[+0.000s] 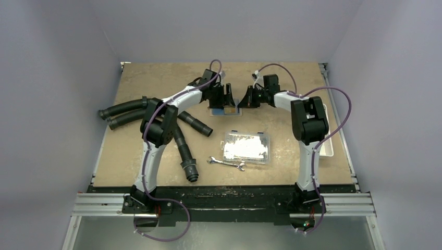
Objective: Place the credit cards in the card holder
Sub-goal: Insert the credit card into the card holder.
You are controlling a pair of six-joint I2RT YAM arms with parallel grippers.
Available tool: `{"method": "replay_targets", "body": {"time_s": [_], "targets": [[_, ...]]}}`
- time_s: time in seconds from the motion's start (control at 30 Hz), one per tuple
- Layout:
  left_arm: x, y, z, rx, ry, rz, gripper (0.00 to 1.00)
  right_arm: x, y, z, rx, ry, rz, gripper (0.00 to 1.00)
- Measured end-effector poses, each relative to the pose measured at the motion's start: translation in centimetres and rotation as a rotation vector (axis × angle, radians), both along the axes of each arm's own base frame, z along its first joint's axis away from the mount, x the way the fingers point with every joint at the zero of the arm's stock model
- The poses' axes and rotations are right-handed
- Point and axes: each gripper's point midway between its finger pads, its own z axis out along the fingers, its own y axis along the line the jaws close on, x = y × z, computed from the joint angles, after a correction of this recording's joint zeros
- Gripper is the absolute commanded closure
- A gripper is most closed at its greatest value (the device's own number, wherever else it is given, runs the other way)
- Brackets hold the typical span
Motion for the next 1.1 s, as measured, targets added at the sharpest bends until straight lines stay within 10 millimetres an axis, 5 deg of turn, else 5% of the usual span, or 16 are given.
{"method": "replay_targets", "body": {"time_s": [0.23, 0.7, 0.97, 1.1], "targets": [[0.5, 0.9, 0.2, -0.045, 0.019, 0.018, 0.29, -0.5, 0.3, -0.8, 0.001, 0.023, 0.013, 0.98], [-0.7, -2.0, -0.5, 0.208, -0.078, -0.071, 0.29, -0.2, -0.2, -0.7, 0.004, 0.021, 0.003, 0.97], [-1.2, -1.2, -0.4, 0.186, -0.046, -0.086, 0.2, -0.2, -0.7, -0.7, -0.05, 0.019, -0.013, 0.7], [-2.6, 0.6, 1.2, 0.162, -0.005, -0.07, 0.17, -0.7, -2.1, 0.2, -0.136, 0.023, -0.043, 0.59]]}}
